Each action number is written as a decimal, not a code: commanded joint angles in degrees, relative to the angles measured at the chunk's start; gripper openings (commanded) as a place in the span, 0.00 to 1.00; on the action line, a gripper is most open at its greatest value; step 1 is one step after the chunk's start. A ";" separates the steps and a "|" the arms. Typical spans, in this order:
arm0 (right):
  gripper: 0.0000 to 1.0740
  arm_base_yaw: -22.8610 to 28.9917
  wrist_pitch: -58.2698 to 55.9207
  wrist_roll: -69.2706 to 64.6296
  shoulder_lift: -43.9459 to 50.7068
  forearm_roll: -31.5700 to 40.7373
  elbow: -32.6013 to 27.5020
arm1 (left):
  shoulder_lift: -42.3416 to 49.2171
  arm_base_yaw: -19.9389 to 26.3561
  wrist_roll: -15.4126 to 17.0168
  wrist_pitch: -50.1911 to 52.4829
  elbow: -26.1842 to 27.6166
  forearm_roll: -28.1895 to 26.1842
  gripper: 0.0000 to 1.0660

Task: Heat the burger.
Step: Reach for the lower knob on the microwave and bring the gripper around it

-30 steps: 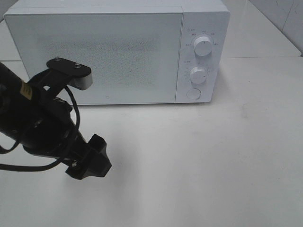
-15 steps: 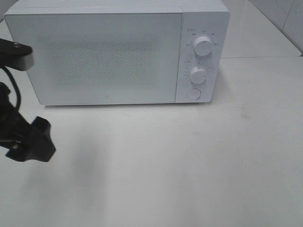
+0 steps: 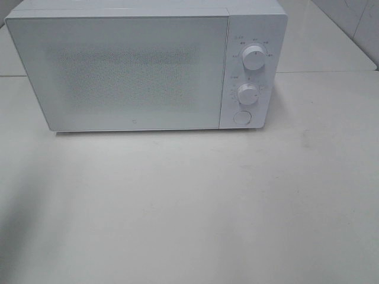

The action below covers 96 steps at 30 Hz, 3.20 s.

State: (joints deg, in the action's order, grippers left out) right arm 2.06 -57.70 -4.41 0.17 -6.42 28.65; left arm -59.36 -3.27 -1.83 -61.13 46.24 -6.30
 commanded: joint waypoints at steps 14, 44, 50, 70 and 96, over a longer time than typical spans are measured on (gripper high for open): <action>0.71 -0.29 0.57 -0.06 1.72 -0.40 -0.11 | 22.35 1.89 0.17 -2.23 -13.64 0.97 0.93; 0.71 -0.29 0.57 -0.06 1.72 -0.40 -0.11 | 60.22 1.89 0.23 -0.06 -16.67 2.06 0.93; 0.71 -0.29 0.57 0.00 1.66 -0.40 -0.11 | 61.08 2.06 0.23 -0.06 -16.67 2.06 0.93; 0.71 -0.29 0.57 0.00 1.66 -0.40 -0.11 | 61.02 2.06 0.17 -0.06 -16.67 2.12 0.93; 0.71 -0.29 7.62 -0.40 -6.36 -0.23 2.12 | 61.02 2.06 0.17 -0.06 -16.67 2.12 0.93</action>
State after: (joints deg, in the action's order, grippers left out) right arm 2.06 -53.97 -4.47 -4.07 -6.53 30.42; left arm 0.29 -1.49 -1.78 -61.59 29.79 -3.72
